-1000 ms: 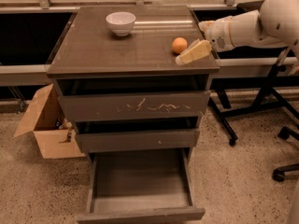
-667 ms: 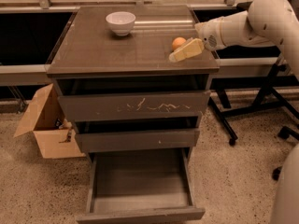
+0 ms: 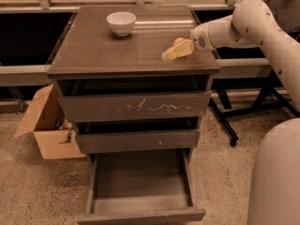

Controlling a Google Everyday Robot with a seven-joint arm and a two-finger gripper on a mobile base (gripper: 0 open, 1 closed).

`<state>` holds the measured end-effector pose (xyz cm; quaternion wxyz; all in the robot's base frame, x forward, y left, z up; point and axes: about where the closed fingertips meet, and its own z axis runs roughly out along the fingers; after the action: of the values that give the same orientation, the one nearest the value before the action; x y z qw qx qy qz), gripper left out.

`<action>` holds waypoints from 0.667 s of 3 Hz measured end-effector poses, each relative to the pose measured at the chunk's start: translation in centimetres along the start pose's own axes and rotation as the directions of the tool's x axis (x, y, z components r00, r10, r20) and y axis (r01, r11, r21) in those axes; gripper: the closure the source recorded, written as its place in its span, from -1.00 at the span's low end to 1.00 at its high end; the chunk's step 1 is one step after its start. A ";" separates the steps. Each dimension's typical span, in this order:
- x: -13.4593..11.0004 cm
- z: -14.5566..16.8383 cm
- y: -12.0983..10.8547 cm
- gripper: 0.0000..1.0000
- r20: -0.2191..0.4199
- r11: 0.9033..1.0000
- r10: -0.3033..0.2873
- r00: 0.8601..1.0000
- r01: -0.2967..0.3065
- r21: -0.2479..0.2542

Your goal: Place orange into bottom drawer

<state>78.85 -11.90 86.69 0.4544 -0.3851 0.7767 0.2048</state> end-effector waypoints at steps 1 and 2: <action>0.3 1.1 -0.6 -1.00 -0.002 1.000 0.020 1.000 -0.020 0.001; 0.6 2.0 -0.8 -0.70 -0.002 1.000 0.030 1.000 -0.030 -0.004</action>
Offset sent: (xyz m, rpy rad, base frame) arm 0.0227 0.0030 -0.0186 0.0240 0.0250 -0.0200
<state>80.42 -11.30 85.19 0.4498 -0.3747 0.7823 0.2128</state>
